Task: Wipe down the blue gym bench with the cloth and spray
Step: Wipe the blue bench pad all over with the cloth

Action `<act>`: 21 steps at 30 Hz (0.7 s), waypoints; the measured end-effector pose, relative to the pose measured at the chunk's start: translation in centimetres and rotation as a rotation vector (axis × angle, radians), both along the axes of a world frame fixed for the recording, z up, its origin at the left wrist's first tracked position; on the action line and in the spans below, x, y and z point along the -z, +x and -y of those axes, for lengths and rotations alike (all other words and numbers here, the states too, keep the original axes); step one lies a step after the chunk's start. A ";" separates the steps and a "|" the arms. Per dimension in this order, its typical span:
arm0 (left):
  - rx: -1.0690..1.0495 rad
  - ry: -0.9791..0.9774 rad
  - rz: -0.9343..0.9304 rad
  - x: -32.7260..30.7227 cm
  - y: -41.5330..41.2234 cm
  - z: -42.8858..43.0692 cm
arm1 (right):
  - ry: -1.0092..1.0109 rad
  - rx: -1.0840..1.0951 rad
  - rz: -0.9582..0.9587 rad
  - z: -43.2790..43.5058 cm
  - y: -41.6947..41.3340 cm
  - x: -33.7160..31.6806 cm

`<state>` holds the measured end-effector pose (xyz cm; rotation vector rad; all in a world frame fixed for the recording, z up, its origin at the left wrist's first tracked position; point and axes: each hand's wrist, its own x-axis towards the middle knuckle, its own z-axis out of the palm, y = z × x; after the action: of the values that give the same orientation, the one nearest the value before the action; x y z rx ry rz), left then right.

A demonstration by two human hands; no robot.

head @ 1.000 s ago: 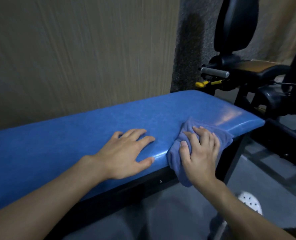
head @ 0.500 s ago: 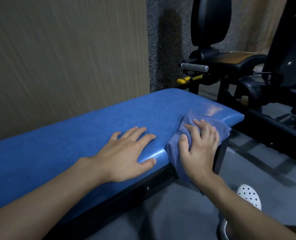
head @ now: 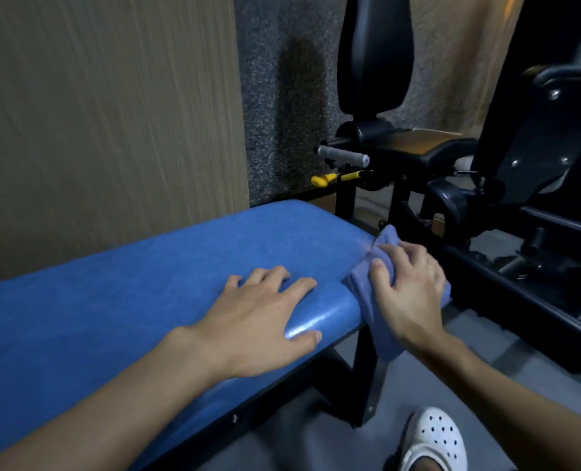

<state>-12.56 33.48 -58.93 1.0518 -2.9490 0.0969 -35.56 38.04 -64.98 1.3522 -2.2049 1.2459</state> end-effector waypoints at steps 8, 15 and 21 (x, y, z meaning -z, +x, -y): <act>-0.103 -0.030 -0.014 -0.2 -1.7 -0.6 | 0.315 -0.078 0.019 1.2 -3.8 -2.9; -0.131 0.058 -0.053 -1.9 -5.9 5.8 | 0.562 -0.229 0.048 0.8 -5.2 -4.2; -0.109 0.004 0.024 -1.6 -8.5 10.4 | 0.769 -0.331 0.034 6.9 -7.0 -5.8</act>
<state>-21.05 23.07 -57.34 1.2201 -2.9126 0.1055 -42.61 31.16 -59.21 2.0354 -2.6915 0.4743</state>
